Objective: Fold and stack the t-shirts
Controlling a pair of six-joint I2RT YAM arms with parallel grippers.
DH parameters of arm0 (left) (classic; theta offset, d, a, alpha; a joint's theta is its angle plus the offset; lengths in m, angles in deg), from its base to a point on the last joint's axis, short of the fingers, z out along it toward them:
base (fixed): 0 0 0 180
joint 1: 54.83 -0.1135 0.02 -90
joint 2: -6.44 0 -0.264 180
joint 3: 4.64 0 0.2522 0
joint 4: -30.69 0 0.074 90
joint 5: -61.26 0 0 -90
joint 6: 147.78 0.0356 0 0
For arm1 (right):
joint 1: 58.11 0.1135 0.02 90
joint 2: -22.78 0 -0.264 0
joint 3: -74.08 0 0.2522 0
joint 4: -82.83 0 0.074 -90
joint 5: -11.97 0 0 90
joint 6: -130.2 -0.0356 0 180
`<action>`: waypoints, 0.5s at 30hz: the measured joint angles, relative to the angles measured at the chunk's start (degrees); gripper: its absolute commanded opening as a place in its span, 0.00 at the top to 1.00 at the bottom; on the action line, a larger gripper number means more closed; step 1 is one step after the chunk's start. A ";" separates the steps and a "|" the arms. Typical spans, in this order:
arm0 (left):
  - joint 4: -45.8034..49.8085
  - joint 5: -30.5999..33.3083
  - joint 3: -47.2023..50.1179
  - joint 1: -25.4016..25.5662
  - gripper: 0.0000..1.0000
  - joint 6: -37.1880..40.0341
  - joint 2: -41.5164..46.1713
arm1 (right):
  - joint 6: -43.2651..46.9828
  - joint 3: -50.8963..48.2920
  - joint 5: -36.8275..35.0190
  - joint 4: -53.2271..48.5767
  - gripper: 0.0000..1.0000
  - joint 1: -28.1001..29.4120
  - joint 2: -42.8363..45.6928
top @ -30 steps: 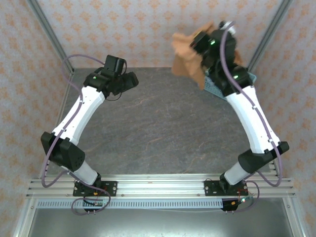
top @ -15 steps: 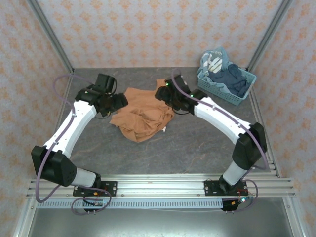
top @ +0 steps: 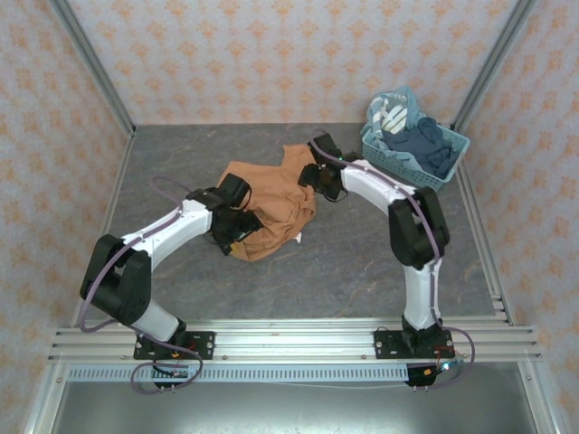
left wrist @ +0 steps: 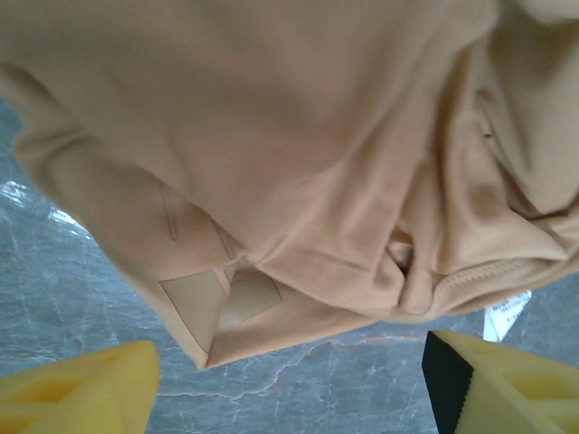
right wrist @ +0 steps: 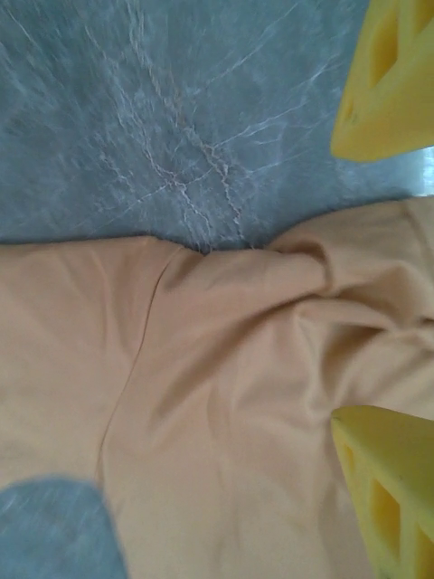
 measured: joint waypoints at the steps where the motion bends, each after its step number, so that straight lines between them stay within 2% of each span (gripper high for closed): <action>1: -0.61 -0.09 0.42 0.00 0.23 -1.16 -0.35 | 0.50 2.38 0.20 -0.63 0.35 -0.15 -2.86; 4: -2.36 -0.20 1.36 0.00 0.26 -3.82 -1.92 | 1.64 8.81 1.01 -1.51 0.48 -0.61 -9.35; 8: -2.73 0.46 2.75 -0.17 0.35 -5.77 -3.54 | 2.38 14.56 1.03 -2.82 0.83 -0.98 -14.62; 10: -2.75 0.87 3.54 -0.79 0.52 -6.32 -3.63 | 2.38 14.82 0.98 -3.15 0.99 -1.20 -15.13; 12: -2.78 1.46 4.09 -2.25 0.78 -5.99 -4.02 | 1.70 14.82 0.42 -3.67 1.00 -1.36 -15.06; 14: -2.95 1.81 4.13 -4.26 0.95 -5.27 -5.09 | 1.60 13.84 -0.72 -3.54 1.00 -1.60 -14.14; 15: -3.02 1.95 4.11 -5.33 1.00 -4.81 -5.97 | 1.55 12.44 -1.29 -3.54 1.00 -1.75 -13.00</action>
